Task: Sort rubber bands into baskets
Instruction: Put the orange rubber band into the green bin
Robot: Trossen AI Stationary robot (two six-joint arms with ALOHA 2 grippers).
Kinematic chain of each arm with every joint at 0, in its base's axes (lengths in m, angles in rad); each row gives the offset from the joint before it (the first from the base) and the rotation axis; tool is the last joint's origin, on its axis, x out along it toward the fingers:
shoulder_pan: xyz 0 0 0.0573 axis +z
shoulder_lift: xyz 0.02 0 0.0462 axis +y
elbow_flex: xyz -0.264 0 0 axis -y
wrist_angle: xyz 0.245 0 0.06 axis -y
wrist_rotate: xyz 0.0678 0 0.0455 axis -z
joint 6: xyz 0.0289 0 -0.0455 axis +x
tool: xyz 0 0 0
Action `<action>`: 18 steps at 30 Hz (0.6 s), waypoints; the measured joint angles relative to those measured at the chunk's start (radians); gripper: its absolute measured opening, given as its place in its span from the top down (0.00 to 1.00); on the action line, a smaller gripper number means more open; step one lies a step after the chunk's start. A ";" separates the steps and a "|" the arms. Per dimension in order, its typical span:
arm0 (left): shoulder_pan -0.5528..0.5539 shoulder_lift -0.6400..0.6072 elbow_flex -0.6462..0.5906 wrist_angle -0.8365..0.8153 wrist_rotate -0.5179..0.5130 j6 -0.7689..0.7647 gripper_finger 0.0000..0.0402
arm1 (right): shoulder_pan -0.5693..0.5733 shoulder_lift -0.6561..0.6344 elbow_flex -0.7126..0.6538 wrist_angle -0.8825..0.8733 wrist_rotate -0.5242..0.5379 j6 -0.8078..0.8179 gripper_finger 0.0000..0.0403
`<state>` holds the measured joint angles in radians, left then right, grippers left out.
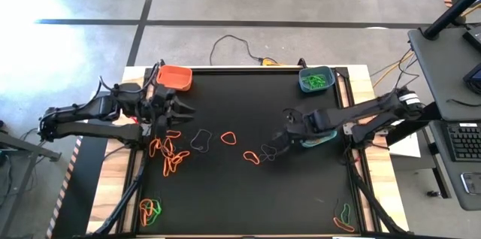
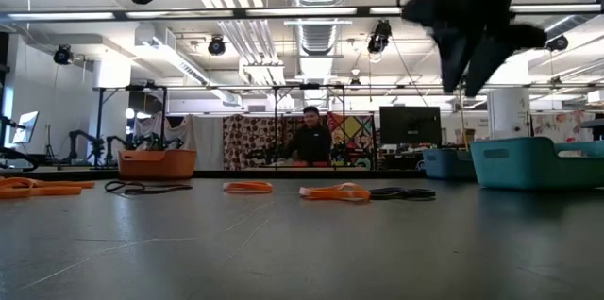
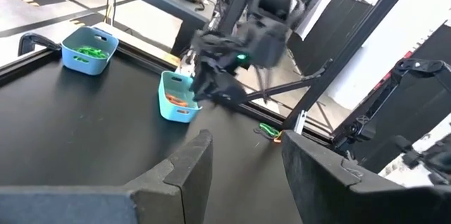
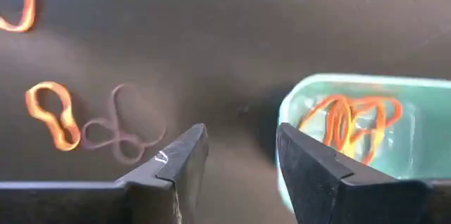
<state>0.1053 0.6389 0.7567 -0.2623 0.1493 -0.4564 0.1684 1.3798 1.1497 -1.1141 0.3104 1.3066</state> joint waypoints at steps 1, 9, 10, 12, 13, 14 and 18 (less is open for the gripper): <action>0.000 -0.005 0.000 0.000 0.000 0.000 0.62 | 0.025 0.010 0.027 -0.038 0.004 0.035 0.60; 0.000 -0.021 0.000 0.000 0.000 0.029 0.62 | 0.235 0.123 0.151 -0.104 -0.187 0.291 0.62; 0.000 -0.020 0.000 0.000 0.000 0.029 0.62 | 0.259 0.141 0.153 -0.100 -0.268 0.326 0.62; 0.000 -0.018 0.000 0.000 0.004 0.029 0.62 | 0.302 0.179 0.151 -0.076 -0.455 0.383 0.62; 0.000 -0.016 0.000 0.000 0.018 0.030 0.62 | 0.325 0.202 0.151 -0.067 -0.538 0.406 0.62; 0.000 -0.016 0.000 0.000 0.035 0.035 0.62 | 0.350 0.226 0.149 -0.052 -0.604 0.429 0.62; 0.000 -0.014 0.000 0.000 0.100 0.063 0.62 | 0.453 0.312 0.148 0.153 -0.755 0.511 0.62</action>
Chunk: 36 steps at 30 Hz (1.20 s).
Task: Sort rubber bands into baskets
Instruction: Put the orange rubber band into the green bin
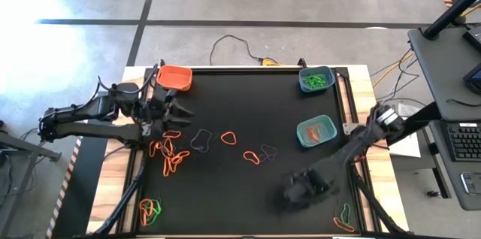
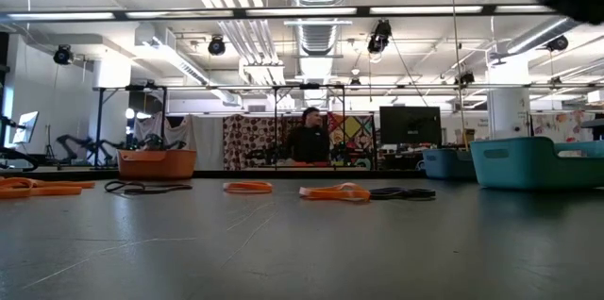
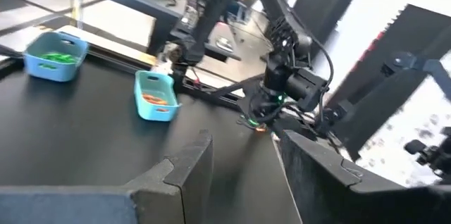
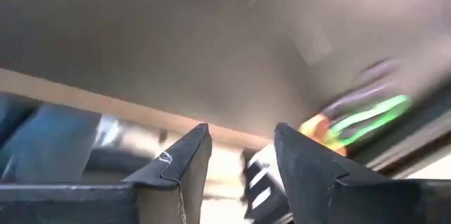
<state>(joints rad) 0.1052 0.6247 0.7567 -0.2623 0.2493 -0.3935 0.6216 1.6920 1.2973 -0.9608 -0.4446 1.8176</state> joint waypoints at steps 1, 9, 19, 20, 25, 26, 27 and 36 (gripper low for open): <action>0.000 0.000 0.000 0.000 0.005 0.000 0.62 | 0.025 0.022 0.001 0.050 -0.023 0.023 0.62; 0.000 0.000 0.000 0.000 0.005 0.019 0.62 | 0.173 0.182 -0.004 0.113 -0.236 0.107 0.65; 0.000 -0.001 0.000 -0.001 0.006 -0.005 0.62 | 0.199 0.167 -0.111 0.162 -0.279 0.032 0.74; 0.000 -0.002 0.000 -0.002 0.006 -0.013 0.62 | 0.199 0.167 -0.133 0.188 -0.291 0.022 0.75; 0.000 -0.008 0.000 -0.008 0.040 -0.053 0.62 | 0.208 0.167 -0.240 0.373 -0.311 0.038 0.82; 0.000 -0.009 0.000 -0.011 0.045 -0.060 0.62 | 0.210 0.165 -0.256 0.391 -0.318 0.053 0.83; 0.000 -0.010 0.000 -0.011 0.048 -0.063 0.62 | 0.212 0.162 -0.270 0.407 -0.322 0.062 0.84; 0.000 -0.001 0.000 -0.011 0.048 -0.065 0.62 | 0.221 0.158 -0.321 0.430 -0.352 -0.007 0.89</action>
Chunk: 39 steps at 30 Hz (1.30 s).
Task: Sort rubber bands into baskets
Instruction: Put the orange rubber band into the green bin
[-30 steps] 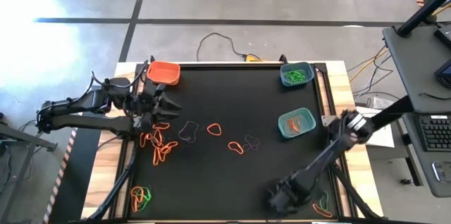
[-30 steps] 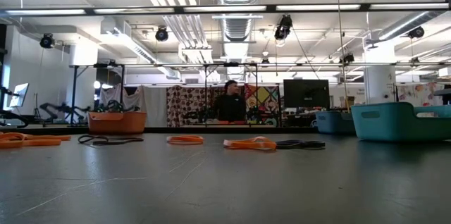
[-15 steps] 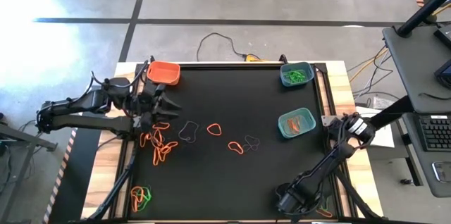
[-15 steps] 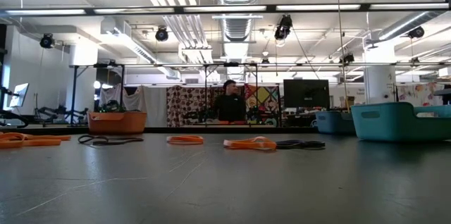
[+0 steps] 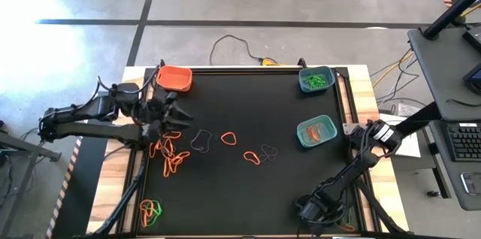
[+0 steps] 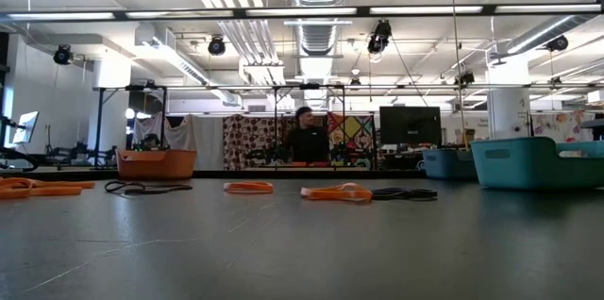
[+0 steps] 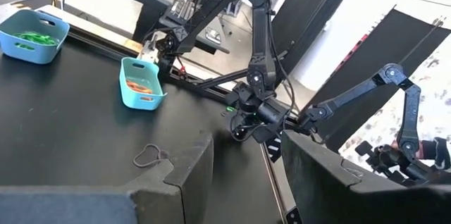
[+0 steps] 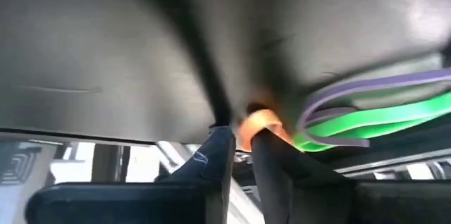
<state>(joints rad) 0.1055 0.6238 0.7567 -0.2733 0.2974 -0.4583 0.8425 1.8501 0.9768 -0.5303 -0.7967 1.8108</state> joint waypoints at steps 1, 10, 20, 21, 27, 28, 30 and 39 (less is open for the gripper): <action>0.000 0.003 0.000 0.000 0.000 0.000 0.62 | 0.001 -0.001 -0.002 -0.010 -0.001 -0.004 0.90; 0.000 0.032 0.000 0.004 -0.001 0.000 0.62 | -0.004 -0.043 0.014 -0.070 0.076 -0.024 0.98; 0.000 0.022 0.008 0.010 -0.001 0.036 0.62 | -0.166 -0.160 0.104 -0.078 0.471 -0.094 0.98; 0.000 0.019 0.015 0.011 0.000 0.042 0.62 | -0.191 -0.178 0.109 -0.082 0.522 -0.126 0.98; 0.001 0.010 0.053 0.013 -0.027 0.138 0.62 | -0.361 -0.324 0.130 -0.358 0.852 -0.255 0.98; 0.001 0.011 0.060 0.013 -0.042 0.138 0.62 | -0.390 -0.355 0.138 -0.425 0.897 -0.268 0.98; 0.001 0.015 0.080 0.011 -0.058 0.137 0.62 | -0.450 -0.420 0.153 -0.562 0.981 -0.291 0.98; 0.001 0.013 0.115 -0.066 -0.062 0.071 0.62 | -0.752 -0.588 0.085 -0.772 1.007 -0.517 0.98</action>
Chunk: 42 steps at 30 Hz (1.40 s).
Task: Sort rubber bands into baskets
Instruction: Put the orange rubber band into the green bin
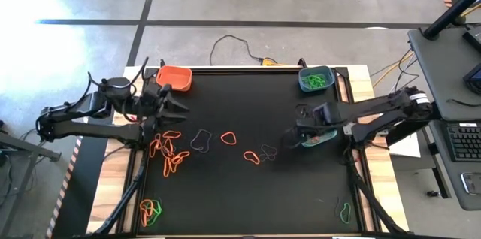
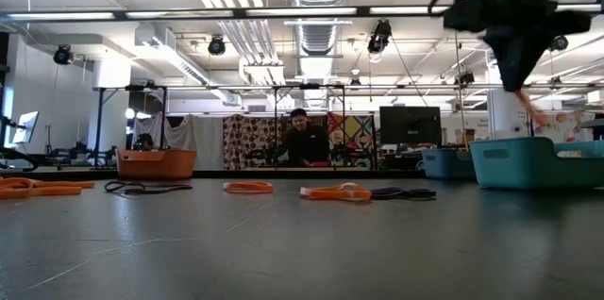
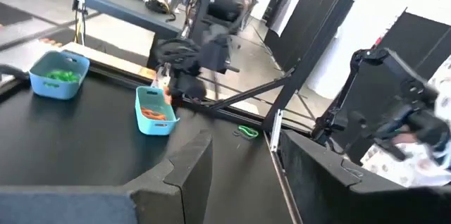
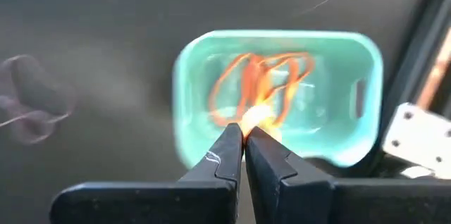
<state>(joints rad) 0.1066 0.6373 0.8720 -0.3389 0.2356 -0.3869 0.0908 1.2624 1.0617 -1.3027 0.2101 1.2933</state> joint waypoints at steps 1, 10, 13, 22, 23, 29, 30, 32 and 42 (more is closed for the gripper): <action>0.000 0.002 -0.003 0.000 0.000 -0.010 0.62 | -0.033 0.000 -0.020 0.001 -0.002 -0.033 0.98; 0.000 0.069 -0.012 -0.027 -0.035 -0.111 0.62 | -0.186 0.003 -0.253 0.272 -0.092 -0.248 0.98; 0.000 0.109 -0.012 -0.025 -0.035 -0.129 0.62 | -0.194 0.003 -0.310 0.328 -0.099 -0.265 0.98; 0.000 0.268 -0.002 -0.081 -0.014 -0.129 0.62 | -0.191 0.001 -0.349 0.355 -0.057 -0.290 0.82; 0.000 0.283 0.002 -0.087 -0.008 -0.118 0.62 | -0.192 -0.002 -0.346 0.355 -0.054 -0.296 0.79; 0.021 0.363 0.037 -0.165 -0.009 -0.061 0.62 | -0.167 -0.038 -0.304 0.339 -0.038 -0.299 0.63; 0.031 0.375 0.042 -0.186 -0.008 -0.061 0.62 | -0.159 -0.046 -0.292 0.336 -0.030 -0.299 0.61; 0.052 0.398 0.049 -0.193 -0.018 -0.029 0.62 | -0.144 -0.060 -0.263 0.308 -0.016 -0.290 0.57; 0.145 0.428 0.050 -0.178 -0.031 0.172 0.62 | 0.007 -0.066 -0.116 0.354 0.161 -0.402 0.49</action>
<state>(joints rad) 0.2512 1.0653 0.9222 -0.5171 0.2041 -0.2146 0.0974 1.1963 0.9455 -0.9487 0.3716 0.8912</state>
